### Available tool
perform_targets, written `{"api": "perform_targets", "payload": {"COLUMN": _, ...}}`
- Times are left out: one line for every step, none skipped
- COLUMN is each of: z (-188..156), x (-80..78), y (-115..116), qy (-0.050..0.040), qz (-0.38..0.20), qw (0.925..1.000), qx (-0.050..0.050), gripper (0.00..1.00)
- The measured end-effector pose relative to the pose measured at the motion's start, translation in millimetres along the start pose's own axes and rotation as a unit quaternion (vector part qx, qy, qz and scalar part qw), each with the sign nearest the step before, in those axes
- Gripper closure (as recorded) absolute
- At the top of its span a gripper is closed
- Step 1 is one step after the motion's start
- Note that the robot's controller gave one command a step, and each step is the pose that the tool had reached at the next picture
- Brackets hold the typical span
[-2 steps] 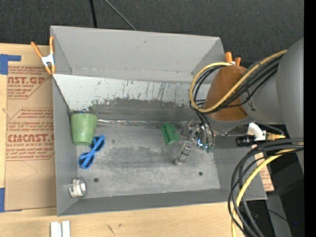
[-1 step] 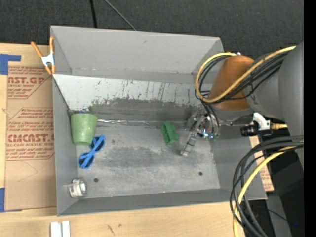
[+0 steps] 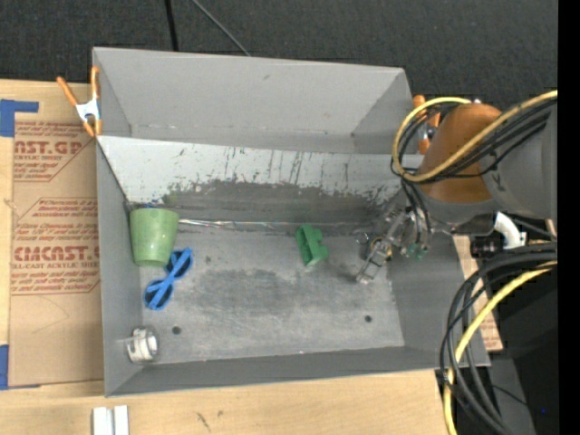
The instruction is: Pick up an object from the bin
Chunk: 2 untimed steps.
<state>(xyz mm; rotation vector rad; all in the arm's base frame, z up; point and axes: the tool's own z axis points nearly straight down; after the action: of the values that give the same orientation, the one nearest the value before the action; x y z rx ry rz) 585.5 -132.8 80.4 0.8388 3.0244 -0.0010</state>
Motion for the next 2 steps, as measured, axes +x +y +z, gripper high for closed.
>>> {"api": "perform_targets", "payload": {"z": -0.4, "x": 0.4, "y": 1.9, "qy": 0.0001, "qz": -0.001, "qw": 1.0, "qx": 0.0, "gripper": 1.0}}
{"api": "perform_targets", "payload": {"z": -82.4, "x": 4.6, "y": -1.0, "qy": -0.0026, "qz": 0.023, "qw": 0.9997, "qx": -0.002, "gripper": 1.0}}
